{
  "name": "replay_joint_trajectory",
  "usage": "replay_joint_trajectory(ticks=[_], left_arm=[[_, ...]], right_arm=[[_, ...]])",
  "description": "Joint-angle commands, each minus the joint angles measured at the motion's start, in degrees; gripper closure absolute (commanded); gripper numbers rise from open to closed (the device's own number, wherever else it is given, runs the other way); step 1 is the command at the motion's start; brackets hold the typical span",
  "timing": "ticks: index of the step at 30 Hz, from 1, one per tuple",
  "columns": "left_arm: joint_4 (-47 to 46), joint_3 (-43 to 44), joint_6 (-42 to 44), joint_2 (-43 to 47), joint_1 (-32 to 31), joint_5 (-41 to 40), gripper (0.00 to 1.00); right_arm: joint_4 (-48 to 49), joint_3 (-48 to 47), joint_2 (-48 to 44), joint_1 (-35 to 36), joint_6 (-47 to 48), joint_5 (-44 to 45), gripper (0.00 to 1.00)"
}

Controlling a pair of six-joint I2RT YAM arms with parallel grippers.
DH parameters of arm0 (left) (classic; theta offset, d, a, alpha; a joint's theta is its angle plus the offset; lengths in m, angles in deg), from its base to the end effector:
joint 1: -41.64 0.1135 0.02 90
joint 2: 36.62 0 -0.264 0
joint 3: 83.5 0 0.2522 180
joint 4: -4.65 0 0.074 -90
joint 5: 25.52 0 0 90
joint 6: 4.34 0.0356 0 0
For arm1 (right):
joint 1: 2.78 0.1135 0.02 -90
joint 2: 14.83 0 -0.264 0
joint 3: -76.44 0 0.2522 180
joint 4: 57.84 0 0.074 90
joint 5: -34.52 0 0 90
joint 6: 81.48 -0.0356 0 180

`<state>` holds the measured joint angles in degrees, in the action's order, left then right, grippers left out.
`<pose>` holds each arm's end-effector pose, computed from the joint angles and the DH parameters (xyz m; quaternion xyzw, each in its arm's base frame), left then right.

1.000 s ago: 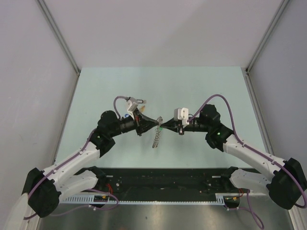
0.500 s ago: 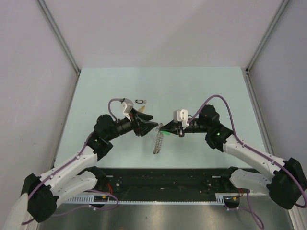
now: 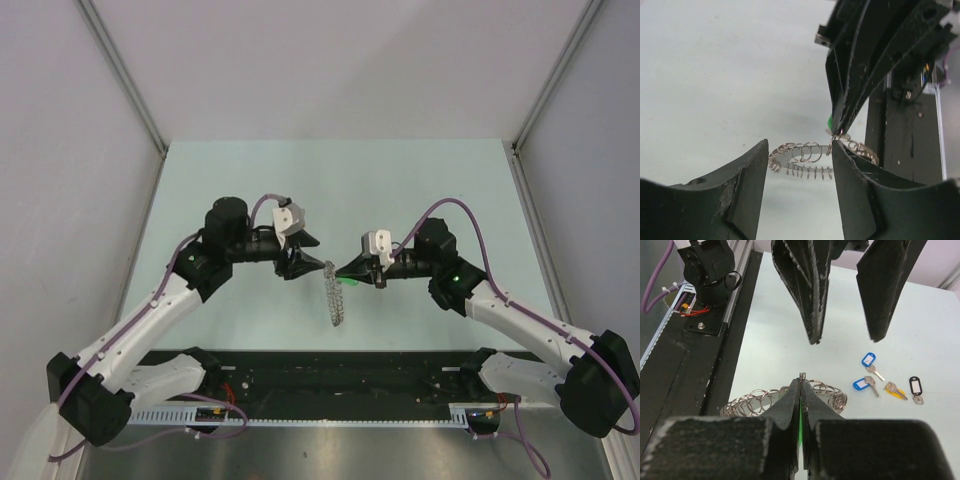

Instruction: Put the keys on the keyring

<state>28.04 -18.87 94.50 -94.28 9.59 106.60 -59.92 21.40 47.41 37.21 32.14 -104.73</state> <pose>0.1784 -0.1399 0.3388 0.4627 0.6251 -0.3943 0.4896 0.1690 0.1770 0.2998 -0.5944 0.4465 0.3981 0.5375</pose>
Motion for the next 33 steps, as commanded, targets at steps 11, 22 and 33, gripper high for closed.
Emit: replay_joint_trajectory(ticks=[11, 22, 33], left_arm=[[19.55, 9.94, 15.59, -10.18, -3.8, 7.7, 0.49], [19.73, 10.74, 14.54, -12.82, -4.6, 7.97, 0.74], [17.88, 10.56, 11.11, -12.38, -4.6, 6.91, 0.99]], right_arm=[[1.24, -3.37, -0.63, 0.35, 0.91, -1.81, 1.0], [1.06, -3.37, -0.71, 0.35, 0.91, -1.63, 1.0], [0.97, -3.37, -0.54, 0.35, 0.91, -1.46, 1.0]])
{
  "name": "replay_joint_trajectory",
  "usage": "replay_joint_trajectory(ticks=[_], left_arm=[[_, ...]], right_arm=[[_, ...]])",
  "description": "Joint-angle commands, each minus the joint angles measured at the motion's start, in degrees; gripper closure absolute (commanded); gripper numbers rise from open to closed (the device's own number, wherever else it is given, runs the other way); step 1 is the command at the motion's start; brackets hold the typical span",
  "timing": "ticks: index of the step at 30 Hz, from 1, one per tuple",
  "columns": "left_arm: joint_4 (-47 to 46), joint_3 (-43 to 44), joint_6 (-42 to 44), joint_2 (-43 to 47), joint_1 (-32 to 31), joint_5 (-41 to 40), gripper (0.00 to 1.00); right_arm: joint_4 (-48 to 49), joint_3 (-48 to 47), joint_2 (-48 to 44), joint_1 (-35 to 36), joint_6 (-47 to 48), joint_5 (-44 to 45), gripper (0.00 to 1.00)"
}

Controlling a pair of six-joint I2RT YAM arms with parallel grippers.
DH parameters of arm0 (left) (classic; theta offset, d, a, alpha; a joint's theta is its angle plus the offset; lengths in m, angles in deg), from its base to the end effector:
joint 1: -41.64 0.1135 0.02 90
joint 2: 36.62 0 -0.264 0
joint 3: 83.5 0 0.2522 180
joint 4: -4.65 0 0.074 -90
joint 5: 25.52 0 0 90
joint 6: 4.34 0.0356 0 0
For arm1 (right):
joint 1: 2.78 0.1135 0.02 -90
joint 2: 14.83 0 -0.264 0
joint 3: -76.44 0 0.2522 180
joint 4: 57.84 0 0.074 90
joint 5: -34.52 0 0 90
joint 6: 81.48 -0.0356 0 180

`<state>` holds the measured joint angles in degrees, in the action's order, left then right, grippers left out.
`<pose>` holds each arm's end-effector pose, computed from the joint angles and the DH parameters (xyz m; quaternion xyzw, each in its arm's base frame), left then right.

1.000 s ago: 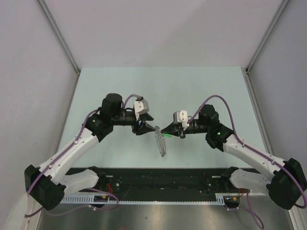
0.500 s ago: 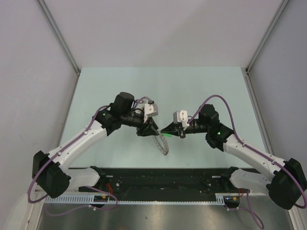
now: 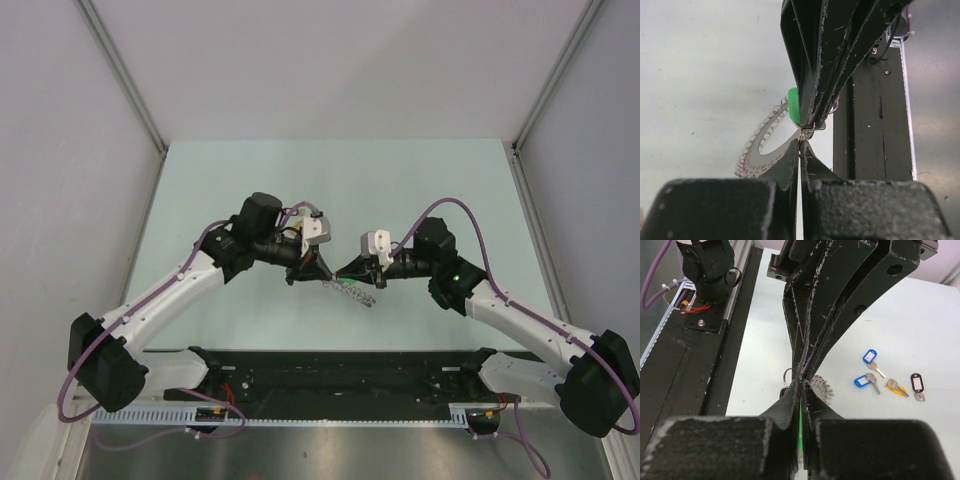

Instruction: Put the keys on the keyring

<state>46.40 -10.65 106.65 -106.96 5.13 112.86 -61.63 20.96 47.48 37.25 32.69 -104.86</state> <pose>0.1921 -0.1753 0.3114 0.5504 0.6381 -0.4196 0.3374 0.1689 0.1771 0.2994 -0.5975 0.4505 0.3984 0.5304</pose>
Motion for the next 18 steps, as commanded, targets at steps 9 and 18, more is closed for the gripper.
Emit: replay_joint_trajectory(ticks=[9, 18], left_arm=[[-11.89, -3.8, -9.38, 6.97, 0.12, -4.08, 1.0], [-26.57, -12.68, -20.64, 16.12, 1.53, -12.34, 1.0]], right_arm=[[1.1, -2.93, -1.31, -0.3, 1.24, -0.27, 1.0], [0.83, -2.93, -0.96, -0.83, 1.33, -0.97, 1.0]])
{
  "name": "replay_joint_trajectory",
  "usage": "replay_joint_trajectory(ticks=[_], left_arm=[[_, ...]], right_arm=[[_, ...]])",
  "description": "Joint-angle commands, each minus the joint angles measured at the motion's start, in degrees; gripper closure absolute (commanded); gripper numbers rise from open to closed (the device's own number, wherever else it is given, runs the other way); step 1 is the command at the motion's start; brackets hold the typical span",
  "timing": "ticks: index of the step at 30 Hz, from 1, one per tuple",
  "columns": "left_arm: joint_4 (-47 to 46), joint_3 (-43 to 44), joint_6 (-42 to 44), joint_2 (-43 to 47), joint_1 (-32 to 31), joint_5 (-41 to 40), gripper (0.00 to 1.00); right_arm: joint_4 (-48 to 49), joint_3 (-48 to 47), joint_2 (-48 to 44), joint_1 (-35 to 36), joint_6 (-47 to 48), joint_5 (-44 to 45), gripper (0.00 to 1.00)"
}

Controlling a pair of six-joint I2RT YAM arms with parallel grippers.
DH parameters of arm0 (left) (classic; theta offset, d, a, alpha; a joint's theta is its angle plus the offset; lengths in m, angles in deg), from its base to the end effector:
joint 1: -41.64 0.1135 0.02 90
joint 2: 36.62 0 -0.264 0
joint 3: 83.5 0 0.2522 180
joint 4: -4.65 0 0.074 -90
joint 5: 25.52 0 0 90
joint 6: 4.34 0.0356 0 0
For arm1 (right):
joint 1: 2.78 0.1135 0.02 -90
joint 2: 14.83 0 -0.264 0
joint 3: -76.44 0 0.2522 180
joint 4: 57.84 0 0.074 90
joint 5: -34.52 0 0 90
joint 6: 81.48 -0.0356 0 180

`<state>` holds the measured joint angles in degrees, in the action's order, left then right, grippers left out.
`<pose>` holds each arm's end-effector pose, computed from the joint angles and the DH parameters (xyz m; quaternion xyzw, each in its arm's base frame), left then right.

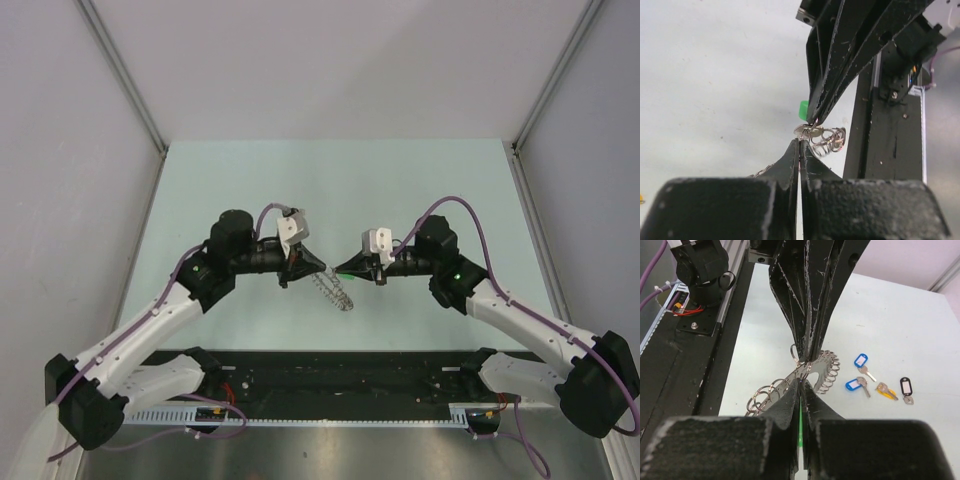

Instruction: Put the keys on the keyring

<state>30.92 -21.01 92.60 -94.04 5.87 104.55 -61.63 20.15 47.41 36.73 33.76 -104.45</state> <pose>0.1679 -0.1492 0.3216 0.4625 0.6515 -0.4059 0.4437 0.1710 0.1759 0.3045 -0.5982 0.4446 0.3873 0.5427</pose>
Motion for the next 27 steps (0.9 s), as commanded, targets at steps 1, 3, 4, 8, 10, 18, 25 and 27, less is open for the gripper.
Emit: replay_joint_trajectory(ticks=[1, 3, 4, 8, 10, 18, 25, 27], left_arm=[[-13.89, -3.45, -8.24, 3.64, 0.88, -3.95, 1.0], [-15.67, -4.34, -10.01, 3.82, 0.88, -3.86, 1.0], [-17.42, -5.13, -10.62, 3.9, 0.79, -3.69, 1.0], [-22.09, -6.98, -14.23, 3.46, 0.53, -2.72, 1.0], [-23.32, -7.59, -14.58, 2.94, 0.0, -2.55, 1.0], [-13.07, -6.2, -7.48, 4.25, 0.08, -2.72, 0.68], [1.18, 0.39, 6.57, 4.08, 0.96, 1.4, 0.47], [5.21, 2.93, 10.0, 2.07, 0.96, 3.6, 0.46]], right_arm=[[1.09, -2.13, -0.8, -0.31, 0.17, -1.48, 1.0], [1.36, -2.13, -0.54, -0.22, -0.1, -1.83, 1.0], [1.62, -2.13, -0.45, -0.05, -0.18, -1.92, 1.0], [2.06, -2.13, -0.19, 0.48, -0.54, -2.01, 1.0], [2.24, -2.13, -0.01, 0.4, -0.71, -1.57, 1.0], [1.54, -2.13, -0.71, 0.31, -0.27, -0.69, 1.0], [1.36, -2.13, -0.98, 0.31, 0.08, -1.13, 1.0], [1.27, -2.13, -0.98, 0.4, 0.08, -1.3, 1.0]])
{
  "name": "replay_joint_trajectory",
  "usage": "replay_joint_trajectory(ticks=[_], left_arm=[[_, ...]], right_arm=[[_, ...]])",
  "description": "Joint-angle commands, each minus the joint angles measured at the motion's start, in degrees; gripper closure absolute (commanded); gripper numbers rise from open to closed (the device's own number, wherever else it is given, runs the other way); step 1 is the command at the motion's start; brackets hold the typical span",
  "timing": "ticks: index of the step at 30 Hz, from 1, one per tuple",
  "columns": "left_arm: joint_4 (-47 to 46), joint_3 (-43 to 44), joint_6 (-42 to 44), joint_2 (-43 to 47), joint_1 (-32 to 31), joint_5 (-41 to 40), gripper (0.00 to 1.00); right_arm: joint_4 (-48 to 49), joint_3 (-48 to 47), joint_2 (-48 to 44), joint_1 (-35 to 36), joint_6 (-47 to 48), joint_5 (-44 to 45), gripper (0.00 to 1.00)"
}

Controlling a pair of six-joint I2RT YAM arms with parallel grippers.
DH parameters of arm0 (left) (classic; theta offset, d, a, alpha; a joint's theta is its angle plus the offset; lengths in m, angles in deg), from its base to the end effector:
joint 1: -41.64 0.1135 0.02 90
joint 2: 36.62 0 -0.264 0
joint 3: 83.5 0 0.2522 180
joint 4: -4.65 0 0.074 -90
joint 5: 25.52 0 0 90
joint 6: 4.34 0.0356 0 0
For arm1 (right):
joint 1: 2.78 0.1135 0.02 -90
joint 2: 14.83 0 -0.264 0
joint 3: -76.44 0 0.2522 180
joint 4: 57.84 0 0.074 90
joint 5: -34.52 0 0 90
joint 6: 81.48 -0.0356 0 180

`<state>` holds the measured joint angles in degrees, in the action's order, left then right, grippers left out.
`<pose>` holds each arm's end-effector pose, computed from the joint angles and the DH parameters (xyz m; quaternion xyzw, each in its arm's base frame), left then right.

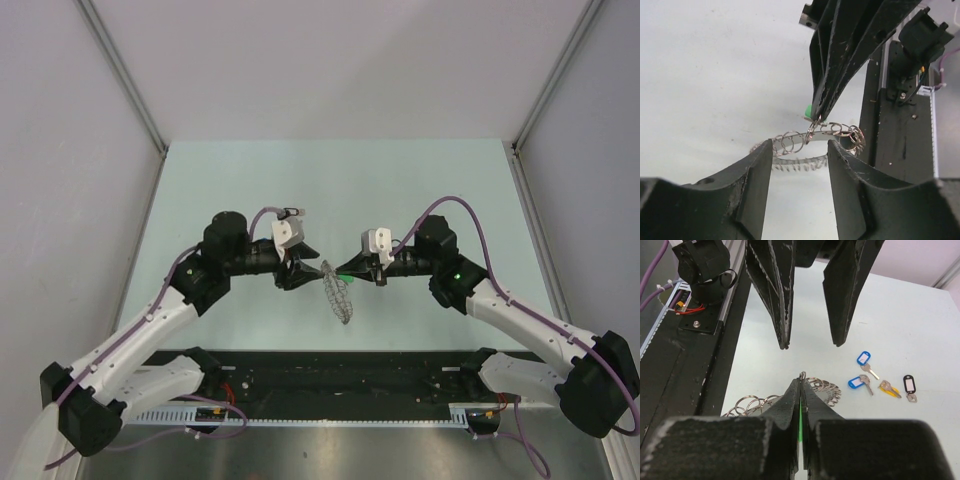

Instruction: Put the keys on the keyring

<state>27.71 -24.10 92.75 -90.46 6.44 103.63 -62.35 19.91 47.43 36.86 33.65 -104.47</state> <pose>0.1604 -0.1407 0.3205 0.4589 0.6372 -0.3974 0.4748 0.1707 0.1763 0.3047 -0.5985 0.4473 0.3893 0.5386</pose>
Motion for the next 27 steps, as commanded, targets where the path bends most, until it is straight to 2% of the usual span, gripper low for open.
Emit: replay_joint_trajectory(ticks=[1, 2, 4, 8, 27], left_arm=[[9.32, 6.81, 10.65, -2.22, 0.31, 5.22, 0.46], [10.03, 7.43, 11.53, -3.71, 0.4, 6.36, 0.47], [11.88, 9.28, 13.2, -5.12, 0.31, 7.51, 0.55], [14.95, 11.74, 15.14, -8.29, 0.31, 9.97, 0.62], [14.78, 13.76, 15.76, -13.57, -0.4, 11.91, 0.66]], right_arm=[[1.99, -1.89, -1.09, 0.18, 0.27, -1.37, 1.0], [2.08, -1.89, -1.09, 0.26, 0.28, -1.46, 1.0], [1.99, -1.89, -1.09, 0.26, 0.28, -1.46, 1.0], [1.99, -1.97, -1.17, 0.35, 0.28, -1.46, 1.0], [2.26, -1.89, -0.91, 0.44, 0.1, -1.55, 1.0]])
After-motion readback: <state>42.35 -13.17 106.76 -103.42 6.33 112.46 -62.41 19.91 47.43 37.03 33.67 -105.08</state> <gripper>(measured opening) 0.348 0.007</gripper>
